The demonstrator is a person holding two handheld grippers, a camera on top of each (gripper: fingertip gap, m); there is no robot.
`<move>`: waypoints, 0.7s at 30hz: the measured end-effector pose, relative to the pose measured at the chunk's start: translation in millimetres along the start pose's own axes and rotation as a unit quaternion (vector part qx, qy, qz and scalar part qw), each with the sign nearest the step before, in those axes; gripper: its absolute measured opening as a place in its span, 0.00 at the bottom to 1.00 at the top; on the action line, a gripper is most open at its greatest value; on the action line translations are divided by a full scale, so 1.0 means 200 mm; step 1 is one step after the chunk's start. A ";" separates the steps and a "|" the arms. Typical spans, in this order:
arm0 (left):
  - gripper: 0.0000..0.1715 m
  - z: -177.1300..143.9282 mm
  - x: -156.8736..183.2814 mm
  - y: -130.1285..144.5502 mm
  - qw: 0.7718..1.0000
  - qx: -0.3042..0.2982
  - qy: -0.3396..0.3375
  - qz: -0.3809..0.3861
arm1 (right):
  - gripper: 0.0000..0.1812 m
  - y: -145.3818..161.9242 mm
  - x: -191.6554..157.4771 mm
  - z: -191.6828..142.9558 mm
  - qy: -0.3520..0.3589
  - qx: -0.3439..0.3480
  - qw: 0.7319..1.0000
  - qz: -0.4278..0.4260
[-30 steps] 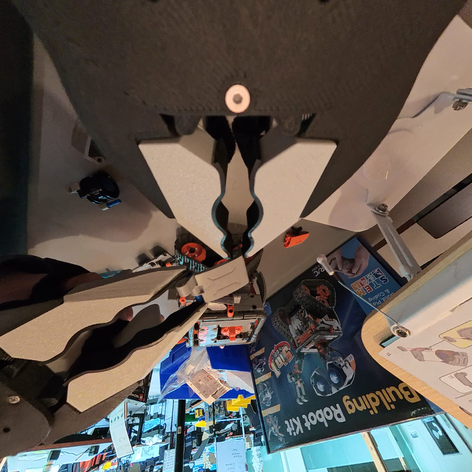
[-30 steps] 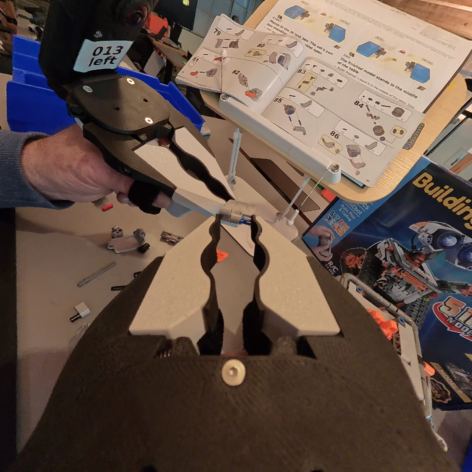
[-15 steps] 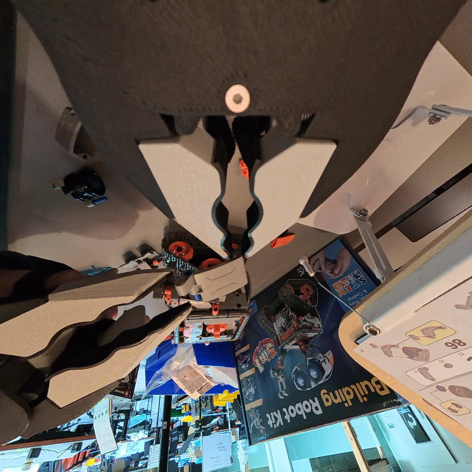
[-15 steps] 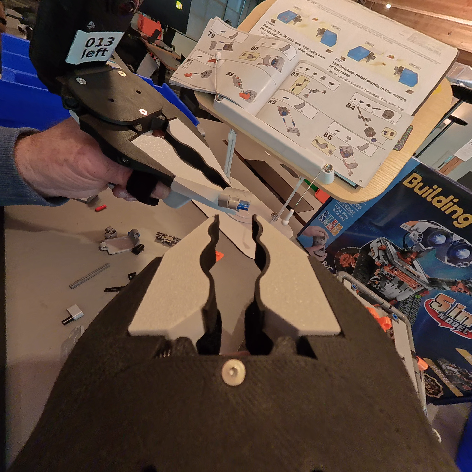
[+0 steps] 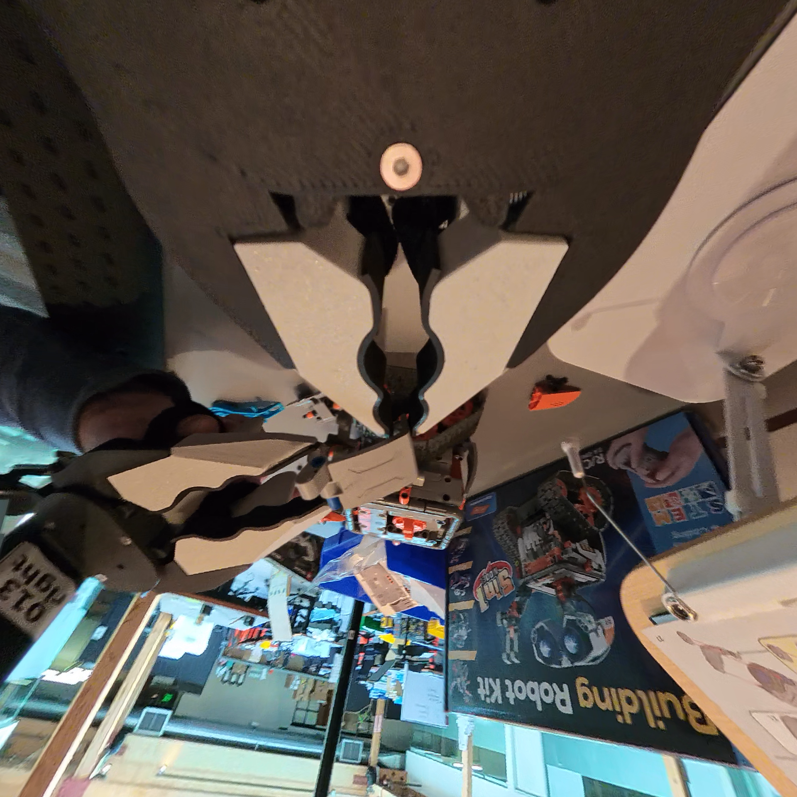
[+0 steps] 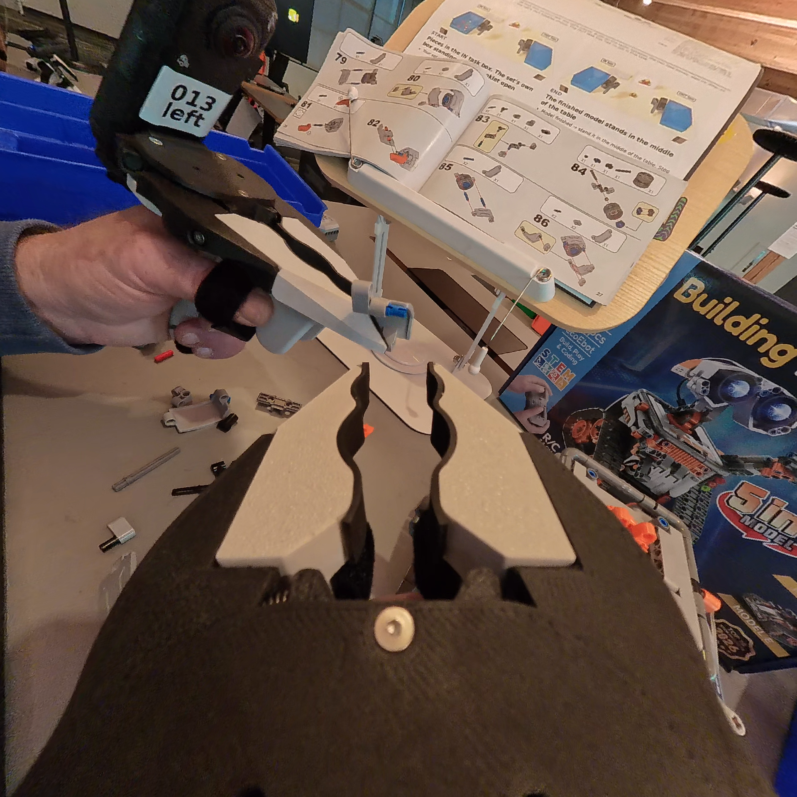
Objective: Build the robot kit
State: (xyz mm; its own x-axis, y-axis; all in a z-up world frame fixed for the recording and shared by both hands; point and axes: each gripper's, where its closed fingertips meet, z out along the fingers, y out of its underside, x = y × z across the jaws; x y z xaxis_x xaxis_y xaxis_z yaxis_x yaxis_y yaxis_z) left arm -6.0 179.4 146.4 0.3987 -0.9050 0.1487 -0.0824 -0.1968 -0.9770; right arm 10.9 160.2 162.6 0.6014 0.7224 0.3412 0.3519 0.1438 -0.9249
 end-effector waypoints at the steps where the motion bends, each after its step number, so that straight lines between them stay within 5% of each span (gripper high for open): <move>1: 0.02 0.00 0.01 0.00 1.000 0.004 0.014 -0.017 | 0.13 0.00 0.00 0.00 0.000 0.000 1.000 0.002; 11: 0.03 -0.02 0.14 -0.10 0.945 0.079 0.209 -0.239 | 0.09 -0.03 0.02 -0.01 -0.048 0.037 0.992 0.107; 21: 0.02 0.00 0.28 -0.08 0.929 0.055 0.282 -0.233 | 0.03 -0.09 -0.03 -0.01 -0.142 0.070 0.960 0.232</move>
State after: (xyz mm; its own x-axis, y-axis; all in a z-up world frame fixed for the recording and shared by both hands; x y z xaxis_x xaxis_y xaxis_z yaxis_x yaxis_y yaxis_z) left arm 17.0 131.3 170.6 -0.1763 -0.7913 0.5855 0.0865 -0.6050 -0.7915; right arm 1.5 151.6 177.4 0.4426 0.8834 -0.1536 -0.0183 -0.1624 -0.9866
